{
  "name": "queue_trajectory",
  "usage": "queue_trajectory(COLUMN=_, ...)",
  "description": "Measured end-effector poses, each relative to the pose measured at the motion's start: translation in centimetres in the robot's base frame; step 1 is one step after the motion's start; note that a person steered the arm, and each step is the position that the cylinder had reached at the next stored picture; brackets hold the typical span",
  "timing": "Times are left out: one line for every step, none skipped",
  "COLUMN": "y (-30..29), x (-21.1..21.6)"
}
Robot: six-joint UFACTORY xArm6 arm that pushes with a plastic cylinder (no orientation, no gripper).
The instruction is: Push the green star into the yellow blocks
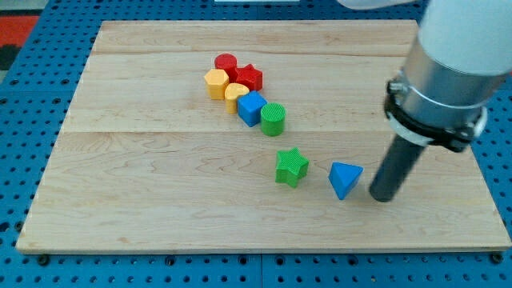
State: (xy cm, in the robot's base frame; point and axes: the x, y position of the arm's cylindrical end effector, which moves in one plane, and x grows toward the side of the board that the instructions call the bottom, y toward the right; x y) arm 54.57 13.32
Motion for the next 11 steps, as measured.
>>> queue_trajectory(y=-11.2, x=-4.4)
queue_trajectory(y=-18.9, x=-7.2)
queue_trajectory(y=-17.6, x=-5.9)
queue_trajectory(y=-16.6, x=-0.4)
queue_trajectory(y=-23.9, x=-2.8)
queue_trajectory(y=-23.6, x=-9.6)
queue_trajectory(y=-22.5, x=-12.9)
queue_trajectory(y=-31.4, x=-11.6)
queue_trajectory(y=-27.9, x=-14.5)
queue_trajectory(y=-20.9, x=-14.4)
queue_trajectory(y=-20.4, x=-6.7)
